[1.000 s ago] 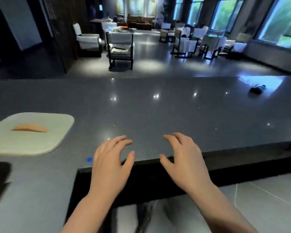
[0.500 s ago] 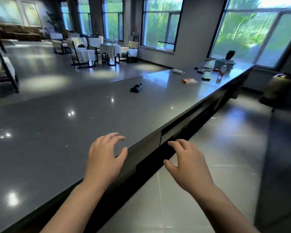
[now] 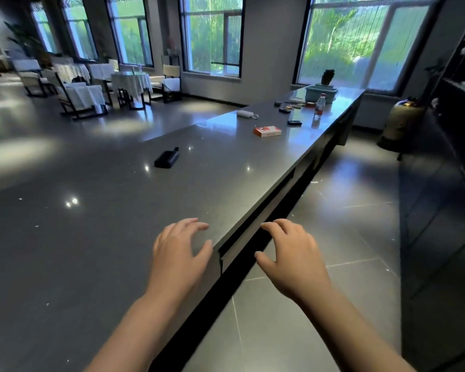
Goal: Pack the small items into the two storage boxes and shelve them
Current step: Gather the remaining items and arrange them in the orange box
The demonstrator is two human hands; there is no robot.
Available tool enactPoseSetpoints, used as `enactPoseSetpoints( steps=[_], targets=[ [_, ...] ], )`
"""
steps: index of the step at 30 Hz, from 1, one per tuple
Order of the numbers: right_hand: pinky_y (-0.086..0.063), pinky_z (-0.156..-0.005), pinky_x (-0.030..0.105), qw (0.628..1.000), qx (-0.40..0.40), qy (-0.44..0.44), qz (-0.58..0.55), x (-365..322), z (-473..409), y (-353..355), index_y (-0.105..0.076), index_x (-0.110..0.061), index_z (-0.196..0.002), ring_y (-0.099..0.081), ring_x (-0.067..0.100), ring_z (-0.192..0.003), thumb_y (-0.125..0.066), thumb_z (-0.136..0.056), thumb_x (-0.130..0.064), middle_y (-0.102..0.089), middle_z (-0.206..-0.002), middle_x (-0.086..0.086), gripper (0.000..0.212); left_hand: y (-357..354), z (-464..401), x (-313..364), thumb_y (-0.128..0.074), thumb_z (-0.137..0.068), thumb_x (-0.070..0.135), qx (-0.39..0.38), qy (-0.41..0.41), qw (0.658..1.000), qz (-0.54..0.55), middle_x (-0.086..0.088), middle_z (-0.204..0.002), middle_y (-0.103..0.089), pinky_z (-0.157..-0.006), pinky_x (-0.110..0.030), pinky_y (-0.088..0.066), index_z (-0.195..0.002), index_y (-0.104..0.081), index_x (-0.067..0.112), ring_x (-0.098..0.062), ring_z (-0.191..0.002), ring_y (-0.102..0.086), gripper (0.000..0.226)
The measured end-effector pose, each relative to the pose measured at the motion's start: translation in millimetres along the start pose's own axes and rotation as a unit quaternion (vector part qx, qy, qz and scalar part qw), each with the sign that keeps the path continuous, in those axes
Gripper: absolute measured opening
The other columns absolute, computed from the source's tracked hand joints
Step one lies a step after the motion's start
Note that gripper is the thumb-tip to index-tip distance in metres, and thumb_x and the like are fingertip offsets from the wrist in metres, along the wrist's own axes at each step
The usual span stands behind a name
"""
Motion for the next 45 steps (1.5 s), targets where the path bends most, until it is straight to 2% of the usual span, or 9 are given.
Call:
enactPoseSetpoints(
  steps=[4, 12, 16, 21, 28, 35, 45],
  targets=[
    [-0.029, -0.104, 0.029, 0.999, 0.001, -0.041, 0.005, 24.4, -55.7, -7.7, -0.043, -0.029, -0.138, -0.039, 0.014, -0.127, -0.053, -0.088, -0.041, -0.044, -0.137, -0.008, 0.053, -28.8, -66.8, 3.7, -0.062, -0.085, 0.031, -0.015, -0.019, 1.000, 0.014, 0.013, -0.125, -0.055, -0.106, -0.034, -0.030, -0.113, -0.063, 0.030, -0.010, -0.122, -0.043, 0.027],
    [-0.027, -0.104, 0.028, 0.994, 0.014, -0.106, 0.018, 101.1, -147.7, -5.9, -0.039, -0.030, -0.139, -0.036, 0.014, -0.128, -0.050, -0.090, -0.043, -0.041, -0.140, -0.010, 0.052, -103.0, -180.1, 39.6, -0.060, -0.086, 0.031, -0.050, -0.075, 0.995, 0.034, 0.017, -0.125, -0.054, -0.100, -0.022, -0.022, -0.114, -0.062, 0.032, -0.007, -0.121, -0.041, 0.028],
    [-0.026, -0.105, 0.028, 0.992, 0.024, -0.126, 0.021, 156.6, -191.3, -6.3, -0.038, -0.030, -0.139, -0.035, 0.013, -0.129, -0.049, -0.090, -0.043, -0.040, -0.140, -0.010, 0.052, -155.8, -228.1, 68.6, -0.061, -0.085, 0.031, -0.067, -0.092, 0.993, 0.039, 0.015, -0.125, -0.055, -0.104, -0.027, -0.027, -0.114, -0.063, 0.032, -0.008, -0.121, -0.043, 0.029],
    [-0.028, -0.104, 0.029, 0.992, 0.012, -0.123, 0.036, 235.9, -247.6, -7.4, -0.039, -0.029, -0.140, -0.037, 0.015, -0.128, -0.050, -0.090, -0.044, -0.041, -0.140, -0.008, 0.053, -226.8, -285.8, 111.9, -0.059, -0.086, 0.032, -0.067, -0.093, 0.992, 0.044, 0.015, -0.127, -0.054, -0.107, -0.031, -0.026, -0.115, -0.062, 0.032, -0.009, -0.123, -0.042, 0.029],
    [-0.029, -0.104, 0.029, 0.993, -0.009, -0.110, 0.052, 339.3, -328.9, 2.2, -0.040, -0.030, -0.138, -0.040, 0.016, -0.126, -0.051, -0.089, -0.042, -0.044, -0.136, -0.008, 0.051, -311.3, -359.3, 170.2, -0.057, -0.088, 0.031, -0.062, -0.072, 0.994, 0.059, 0.015, -0.128, -0.053, -0.103, -0.026, -0.023, -0.117, -0.061, 0.030, -0.009, -0.124, -0.041, 0.030],
    [-0.027, -0.107, 0.029, 0.995, -0.035, -0.088, 0.040, 409.4, -412.8, -10.5, -0.036, -0.030, -0.141, -0.038, 0.015, -0.128, -0.049, -0.091, -0.043, -0.041, -0.140, -0.008, 0.053, -385.6, -437.5, 197.2, -0.057, -0.088, 0.031, -0.070, -0.056, 0.994, 0.054, 0.015, -0.128, -0.053, -0.104, -0.026, -0.023, -0.117, -0.061, 0.031, -0.009, -0.124, -0.040, 0.029],
    [-0.027, -0.107, 0.029, 0.992, -0.049, -0.107, 0.043, 517.0, -569.3, -31.5, -0.036, -0.030, -0.141, -0.039, 0.016, -0.128, -0.049, -0.091, -0.043, -0.041, -0.140, -0.007, 0.054, -492.3, -600.3, 232.1, -0.059, -0.086, 0.030, -0.077, -0.071, 0.994, 0.042, 0.013, -0.127, -0.054, -0.103, -0.029, -0.027, -0.115, -0.061, 0.031, -0.011, -0.123, -0.042, 0.029]
  ],
)
Point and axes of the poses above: each hand's wrist, its own z-axis away from the middle knuckle, its own y-axis out of the back of the hand, x = y × z, the point moved 3 cm from there along -z, towards the middle knuckle
